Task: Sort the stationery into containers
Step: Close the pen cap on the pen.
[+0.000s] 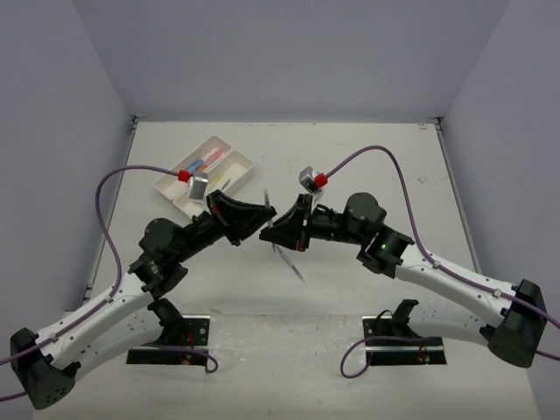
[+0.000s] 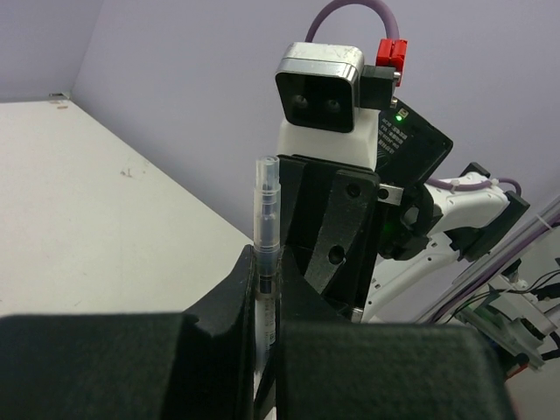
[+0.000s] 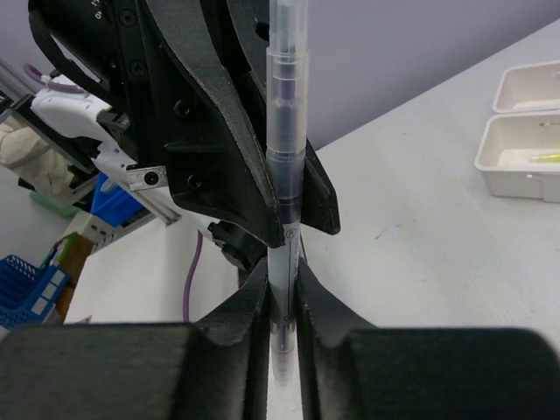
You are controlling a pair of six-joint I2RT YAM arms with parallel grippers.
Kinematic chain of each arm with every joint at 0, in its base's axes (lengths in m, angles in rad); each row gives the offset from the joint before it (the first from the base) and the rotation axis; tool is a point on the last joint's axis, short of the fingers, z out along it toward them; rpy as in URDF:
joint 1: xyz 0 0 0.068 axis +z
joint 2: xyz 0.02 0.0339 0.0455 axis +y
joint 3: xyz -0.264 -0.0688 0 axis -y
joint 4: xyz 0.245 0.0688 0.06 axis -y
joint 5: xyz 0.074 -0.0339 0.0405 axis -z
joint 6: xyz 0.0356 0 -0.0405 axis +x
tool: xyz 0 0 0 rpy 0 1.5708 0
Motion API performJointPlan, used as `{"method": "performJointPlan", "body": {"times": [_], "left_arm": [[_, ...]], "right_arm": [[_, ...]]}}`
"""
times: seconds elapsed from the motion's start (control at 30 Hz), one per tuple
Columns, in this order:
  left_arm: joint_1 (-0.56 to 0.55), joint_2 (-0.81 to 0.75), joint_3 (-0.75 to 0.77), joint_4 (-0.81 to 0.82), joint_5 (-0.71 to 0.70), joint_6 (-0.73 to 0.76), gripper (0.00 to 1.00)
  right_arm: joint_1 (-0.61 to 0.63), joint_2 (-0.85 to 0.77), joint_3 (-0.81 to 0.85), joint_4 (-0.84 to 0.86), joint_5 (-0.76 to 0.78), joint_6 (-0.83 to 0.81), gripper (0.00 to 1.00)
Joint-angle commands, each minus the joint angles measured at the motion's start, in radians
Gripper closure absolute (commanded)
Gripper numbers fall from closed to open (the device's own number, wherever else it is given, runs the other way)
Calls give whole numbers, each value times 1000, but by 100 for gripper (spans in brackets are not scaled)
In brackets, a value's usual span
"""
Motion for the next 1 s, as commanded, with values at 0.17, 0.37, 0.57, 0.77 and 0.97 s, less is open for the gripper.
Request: {"method": "performJointPlan", "body": {"times": [0.17, 0.37, 0.57, 0.77, 0.97], "left_arm": [[-2, -17, 35, -37, -64, 23, 44], [-2, -33, 96, -149, -108, 91, 42], [-2, -46, 136, -179, -137, 122, 49], [-2, -33, 156, -193, -143, 122, 52], [-2, -11, 157, -164, -101, 104, 72]], "right_arm": [[-2, -23, 54, -11, 46, -45, 100], [-2, -37, 68, -127, 46, -88, 100], [-2, -34, 85, -172, -36, -97, 100], [1, -36, 97, -189, -73, -108, 100], [2, -21, 127, -219, -79, -119, 100]]}}
